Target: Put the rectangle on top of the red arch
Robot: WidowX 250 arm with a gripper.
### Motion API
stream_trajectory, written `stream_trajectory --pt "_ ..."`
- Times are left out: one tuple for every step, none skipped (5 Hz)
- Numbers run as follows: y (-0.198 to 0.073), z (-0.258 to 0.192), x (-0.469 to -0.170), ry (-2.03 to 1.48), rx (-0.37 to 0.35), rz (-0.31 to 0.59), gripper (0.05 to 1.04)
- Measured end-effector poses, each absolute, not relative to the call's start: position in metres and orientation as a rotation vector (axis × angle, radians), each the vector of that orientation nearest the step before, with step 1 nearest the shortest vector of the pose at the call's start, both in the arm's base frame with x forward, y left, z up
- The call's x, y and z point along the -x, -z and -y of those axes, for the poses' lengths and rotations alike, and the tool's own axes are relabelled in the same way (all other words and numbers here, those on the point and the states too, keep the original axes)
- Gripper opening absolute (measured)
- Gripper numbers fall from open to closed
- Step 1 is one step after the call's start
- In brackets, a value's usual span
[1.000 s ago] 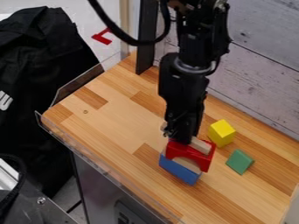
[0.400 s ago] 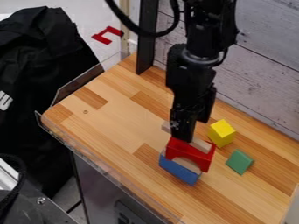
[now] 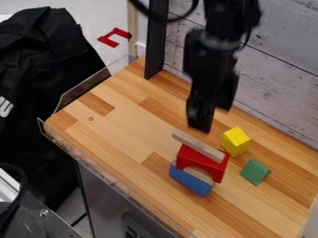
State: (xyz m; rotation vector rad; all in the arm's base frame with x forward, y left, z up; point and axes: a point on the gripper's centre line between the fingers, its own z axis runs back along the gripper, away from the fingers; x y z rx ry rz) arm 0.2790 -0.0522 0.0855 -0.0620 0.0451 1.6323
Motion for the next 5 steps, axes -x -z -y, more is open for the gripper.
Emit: stream_trajectory --pt "-0.099 0.047 -0.291 -1.623 0.077 -0.018 1.001" --pt "-0.092 0.04 -0.302 -1.61 0.064 -0.022 1.001" --pt "-0.08 0.034 -0.307 -1.596 0.044 -0.051 1.001" --pt "-0.07 0.031 -0.306 -1.585 0.028 -0.085 1.001" --pt "-0.069 0.031 -0.308 -1.58 0.043 -0.085 1.001"
